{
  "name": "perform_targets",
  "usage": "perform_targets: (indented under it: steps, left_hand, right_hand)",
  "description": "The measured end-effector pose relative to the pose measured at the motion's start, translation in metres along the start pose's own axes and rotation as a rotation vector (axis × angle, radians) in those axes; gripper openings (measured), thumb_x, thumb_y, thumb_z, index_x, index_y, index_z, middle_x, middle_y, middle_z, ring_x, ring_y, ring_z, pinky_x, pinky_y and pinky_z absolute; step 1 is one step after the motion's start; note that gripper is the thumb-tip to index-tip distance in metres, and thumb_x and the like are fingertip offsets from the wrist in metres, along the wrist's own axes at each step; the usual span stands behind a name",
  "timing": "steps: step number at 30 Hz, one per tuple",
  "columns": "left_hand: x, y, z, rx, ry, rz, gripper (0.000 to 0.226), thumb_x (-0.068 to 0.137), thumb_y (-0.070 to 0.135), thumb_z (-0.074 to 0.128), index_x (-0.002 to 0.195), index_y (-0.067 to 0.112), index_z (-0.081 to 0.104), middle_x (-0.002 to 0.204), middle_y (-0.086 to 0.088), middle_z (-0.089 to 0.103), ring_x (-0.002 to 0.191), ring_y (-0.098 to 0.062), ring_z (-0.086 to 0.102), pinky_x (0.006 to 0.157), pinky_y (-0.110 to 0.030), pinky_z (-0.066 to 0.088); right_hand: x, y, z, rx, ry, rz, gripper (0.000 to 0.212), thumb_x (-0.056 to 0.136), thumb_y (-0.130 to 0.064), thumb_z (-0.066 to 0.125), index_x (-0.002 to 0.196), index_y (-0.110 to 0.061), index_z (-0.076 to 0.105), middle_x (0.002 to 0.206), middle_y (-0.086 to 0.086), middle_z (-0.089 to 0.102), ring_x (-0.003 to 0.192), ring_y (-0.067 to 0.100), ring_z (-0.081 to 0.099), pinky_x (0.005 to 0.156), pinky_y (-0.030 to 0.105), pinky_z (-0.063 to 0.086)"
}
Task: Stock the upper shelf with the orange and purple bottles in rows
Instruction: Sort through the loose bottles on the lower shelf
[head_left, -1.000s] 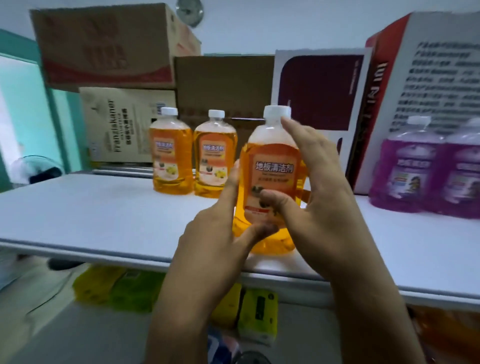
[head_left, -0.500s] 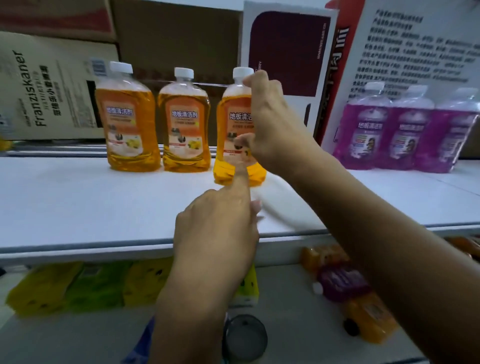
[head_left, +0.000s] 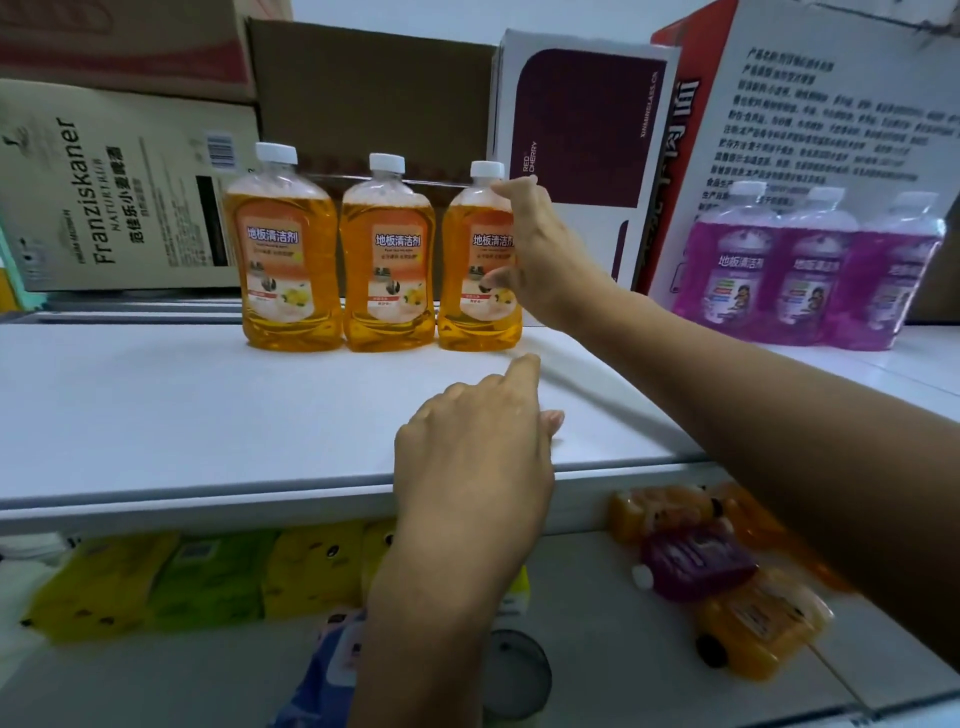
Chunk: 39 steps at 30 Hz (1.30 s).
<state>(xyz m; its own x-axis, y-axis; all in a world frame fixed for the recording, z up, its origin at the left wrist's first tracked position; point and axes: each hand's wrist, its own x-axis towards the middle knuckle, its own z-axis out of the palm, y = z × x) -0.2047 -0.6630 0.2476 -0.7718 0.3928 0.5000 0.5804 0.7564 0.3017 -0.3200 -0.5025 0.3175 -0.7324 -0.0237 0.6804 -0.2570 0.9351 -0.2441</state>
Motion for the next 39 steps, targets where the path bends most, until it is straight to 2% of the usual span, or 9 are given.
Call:
perform_targets:
  steps: [4,8,11,15,21,25,30,34,39]
  left_hand:
    - [-0.002,-0.001,0.000,-0.019,0.018,0.001,0.041,0.104,0.043,0.037,0.144,0.037,0.035,0.133,0.013,0.059,0.120,-0.019,0.054,0.075,-0.032,0.030]
    - [-0.001,0.001,-0.001,-0.079,0.039,-0.005,0.040,0.102,0.049,0.039,0.141,0.037,0.041,0.130,0.013,0.061,0.119,-0.019,0.055,0.077,-0.034,0.035]
    - [-0.004,-0.001,0.000,-0.243,0.128,0.015,0.043,0.101,0.051,0.042,0.142,0.038,0.044,0.130,0.017,0.061,0.120,-0.013,0.054,0.085,-0.035,0.040]
    - [-0.022,-0.003,0.000,-0.902,0.178,0.182,0.044,0.099,0.040,0.052,0.142,0.038,0.044,0.123,0.021,0.064,0.119,-0.001,0.057,0.092,-0.028,0.047]
    - [-0.039,0.025,0.018,-1.440,0.129,0.378,0.036,0.095,0.033,0.045,0.129,0.024,0.056,0.114,0.000,0.069,0.113,-0.028,0.064,0.089,-0.041,0.054]
    - [-0.046,0.065,0.057,-1.341,0.064,0.491,0.024,0.098,0.027,0.045,0.106,0.027,0.068,0.105,0.000,0.071,0.105,-0.025,0.067,0.084,-0.034,0.053]
    - [-0.053,0.123,0.117,-1.261,-0.175,0.506,0.019,0.099,0.018,0.051,0.110,0.023,0.065,0.111,0.002,0.067,0.106,-0.023,0.065,0.085,-0.026,0.052]
    - [-0.051,0.171,0.155,-1.275,-0.300,0.486,0.023,0.097,0.020,0.052,0.115,0.026,0.064,0.117,0.004,0.066,0.114,-0.024,0.062,0.091,-0.041,0.054]
    - [-0.048,0.239,0.195,-1.249,-0.347,0.465,0.026,0.097,0.026,0.051,0.119,0.029,0.062,0.124,0.014,0.062,0.122,-0.013,0.058,0.098,-0.032,0.050]
  right_hand:
    - [0.001,0.007,0.003,0.012,-0.012,0.017,0.080,0.087,-0.006,0.072,0.148,-0.021,0.022,0.142,0.008,0.039,0.107,0.010,0.047,0.065,0.009,0.043]
    - [-0.010,-0.001,-0.004,-0.020,-0.065,0.026,0.086,0.090,-0.008,0.071,0.154,-0.022,0.014,0.152,0.009,0.032,0.123,0.019,0.051,0.089,0.026,0.050]
    - [-0.025,-0.017,-0.026,0.057,-0.058,0.127,0.087,0.093,-0.015,0.067,0.157,-0.018,0.008,0.163,0.012,0.018,0.148,0.031,0.028,0.117,0.044,0.035]
    - [-0.080,-0.033,-0.065,0.287,0.049,0.185,0.069,0.096,-0.027,0.064,0.153,-0.019,0.028,0.159,0.007,0.033,0.136,0.023,0.047,0.109,0.035,0.044]
    - [-0.193,-0.033,-0.088,0.484,0.481,0.232,0.041,0.099,-0.017,0.058,0.140,-0.017,0.049,0.140,-0.005,0.055,0.125,0.007,0.056,0.095,0.017,0.051]
    - [-0.249,-0.009,-0.097,0.279,0.706,0.214,0.035,0.099,-0.005,0.052,0.132,-0.015,0.057,0.136,-0.003,0.059,0.131,0.012,0.052,0.100,0.024,0.049]
    - [-0.310,0.033,-0.111,0.321,0.868,0.428,0.034,0.099,-0.005,0.051,0.127,-0.021,0.062,0.127,-0.009,0.065,0.124,0.009,0.058,0.096,0.019,0.049]
    - [-0.358,0.067,-0.125,0.423,0.839,0.712,0.025,0.104,-0.025,0.049,0.124,-0.032,0.062,0.117,-0.018,0.069,0.114,0.003,0.063,0.091,0.025,0.055]
    - [-0.403,0.111,-0.165,0.266,0.717,0.927,0.026,0.100,-0.042,0.051,0.115,-0.062,0.051,0.114,-0.050,0.052,0.115,-0.024,0.045,0.077,-0.001,0.042]
